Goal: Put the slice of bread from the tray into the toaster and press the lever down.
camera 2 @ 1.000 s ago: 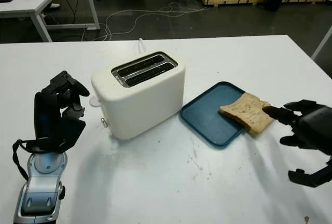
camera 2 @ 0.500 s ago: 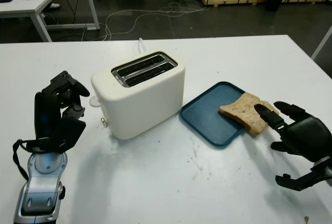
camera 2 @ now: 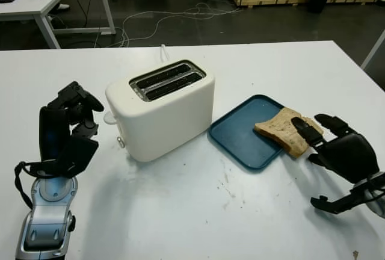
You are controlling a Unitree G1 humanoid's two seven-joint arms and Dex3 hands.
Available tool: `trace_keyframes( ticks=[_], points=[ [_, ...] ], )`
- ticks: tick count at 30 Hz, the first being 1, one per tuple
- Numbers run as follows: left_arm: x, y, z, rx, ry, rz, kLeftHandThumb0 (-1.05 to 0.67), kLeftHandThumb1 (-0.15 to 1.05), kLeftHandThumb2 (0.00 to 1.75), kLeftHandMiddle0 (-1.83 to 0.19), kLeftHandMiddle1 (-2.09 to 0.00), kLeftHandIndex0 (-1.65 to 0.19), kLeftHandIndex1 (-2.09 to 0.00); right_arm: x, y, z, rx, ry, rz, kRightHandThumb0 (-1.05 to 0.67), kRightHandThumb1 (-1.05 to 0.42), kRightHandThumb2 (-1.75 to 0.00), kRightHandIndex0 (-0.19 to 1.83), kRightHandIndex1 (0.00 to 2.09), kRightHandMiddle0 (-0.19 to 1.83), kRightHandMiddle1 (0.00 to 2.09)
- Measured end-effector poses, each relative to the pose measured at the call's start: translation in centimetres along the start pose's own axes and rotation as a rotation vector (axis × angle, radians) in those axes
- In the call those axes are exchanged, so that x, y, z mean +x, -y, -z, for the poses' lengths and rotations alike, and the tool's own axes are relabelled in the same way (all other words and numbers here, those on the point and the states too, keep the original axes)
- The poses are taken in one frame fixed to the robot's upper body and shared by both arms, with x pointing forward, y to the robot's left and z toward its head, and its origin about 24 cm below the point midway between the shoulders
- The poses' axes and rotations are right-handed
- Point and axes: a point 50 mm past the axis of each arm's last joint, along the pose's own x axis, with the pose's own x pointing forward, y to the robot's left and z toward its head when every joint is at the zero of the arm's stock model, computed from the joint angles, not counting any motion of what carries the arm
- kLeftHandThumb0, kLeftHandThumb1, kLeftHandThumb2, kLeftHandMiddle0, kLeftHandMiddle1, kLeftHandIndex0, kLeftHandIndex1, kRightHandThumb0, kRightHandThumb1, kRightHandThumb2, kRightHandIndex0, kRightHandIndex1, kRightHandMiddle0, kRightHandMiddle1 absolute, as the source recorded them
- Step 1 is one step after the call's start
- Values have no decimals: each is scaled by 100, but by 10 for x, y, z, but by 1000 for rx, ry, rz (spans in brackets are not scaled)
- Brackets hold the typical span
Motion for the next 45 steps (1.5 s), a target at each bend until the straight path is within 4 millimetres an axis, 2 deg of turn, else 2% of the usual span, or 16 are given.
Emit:
trace_keyframes(
  ticks=[11,20,27,33,35,37,38,40,45],
  points=[
    [1,-3,-4,-23,12,-5,6,92,87,-106,-175,-67,-175,6,1,2,-32,18,-24,-49,-87,0,0,109,24,1],
    [1,-5,-6,-33,20,-14,7,92,87,-109,-175,-68,-175,26,3,-5,-67,43,-61,-49,-89,-1,0,98,19,0],
    [1,-7,-5,-31,20,-22,6,92,87,-110,-175,-68,-175,35,4,-11,-72,71,-75,-51,-89,0,0,105,22,2],
    [1,-7,-6,-32,24,-23,5,92,86,-110,-175,-69,-175,38,5,-13,-77,84,-60,-47,-92,-2,0,126,33,8],
    [1,-7,-6,-31,24,-23,5,92,86,-110,-175,-69,-175,38,5,-13,-76,87,-54,-43,-92,-4,0,151,13,90],
    [1,-7,-6,-31,24,-24,5,92,86,-110,-175,-69,-175,38,5,-14,-74,90,-53,-41,-92,-12,8,169,3,147],
    [1,-7,-6,-31,24,-24,5,92,86,-110,-175,-69,-175,38,5,-14,-71,91,-55,-40,-92,-17,13,172,1,160],
    [1,-7,-6,-32,24,-24,5,92,85,-109,-175,-68,-175,39,5,-14,-66,95,-55,-42,-92,-23,30,174,1,171],
    [1,-7,-6,-31,24,-26,5,92,85,-109,-175,-68,-175,38,5,-16,-52,108,-51,-46,-92,-40,54,175,7,174]
  ],
)
